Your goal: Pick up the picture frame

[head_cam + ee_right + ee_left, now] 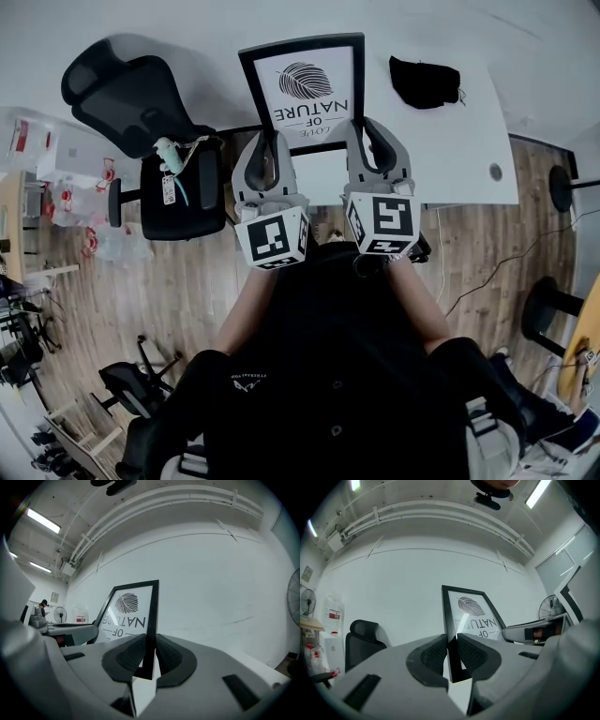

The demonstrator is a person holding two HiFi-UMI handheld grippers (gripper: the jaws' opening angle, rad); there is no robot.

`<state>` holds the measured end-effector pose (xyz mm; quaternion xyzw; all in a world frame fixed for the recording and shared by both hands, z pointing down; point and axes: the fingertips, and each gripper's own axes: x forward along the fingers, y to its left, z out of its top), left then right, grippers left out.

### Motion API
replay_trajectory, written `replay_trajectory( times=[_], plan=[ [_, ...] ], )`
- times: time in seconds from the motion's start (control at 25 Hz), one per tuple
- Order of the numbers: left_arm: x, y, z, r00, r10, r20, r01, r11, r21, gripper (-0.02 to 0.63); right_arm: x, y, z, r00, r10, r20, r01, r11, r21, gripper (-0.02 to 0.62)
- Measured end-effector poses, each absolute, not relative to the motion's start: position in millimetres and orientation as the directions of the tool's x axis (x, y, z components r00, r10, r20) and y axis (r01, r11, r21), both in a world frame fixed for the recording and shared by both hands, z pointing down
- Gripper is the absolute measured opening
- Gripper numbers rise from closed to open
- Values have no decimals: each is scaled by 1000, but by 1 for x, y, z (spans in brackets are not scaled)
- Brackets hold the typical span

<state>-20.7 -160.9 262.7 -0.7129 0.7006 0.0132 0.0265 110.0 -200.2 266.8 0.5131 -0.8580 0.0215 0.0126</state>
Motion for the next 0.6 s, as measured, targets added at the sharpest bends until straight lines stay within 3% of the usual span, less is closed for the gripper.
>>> replay_trajectory(
  times=[0.6],
  plan=[
    [-21,-160,259,32,-998,-63,-999,-30,-26,71,111,-198,262,-461,-887,24,-887,460,-26,66]
  ],
)
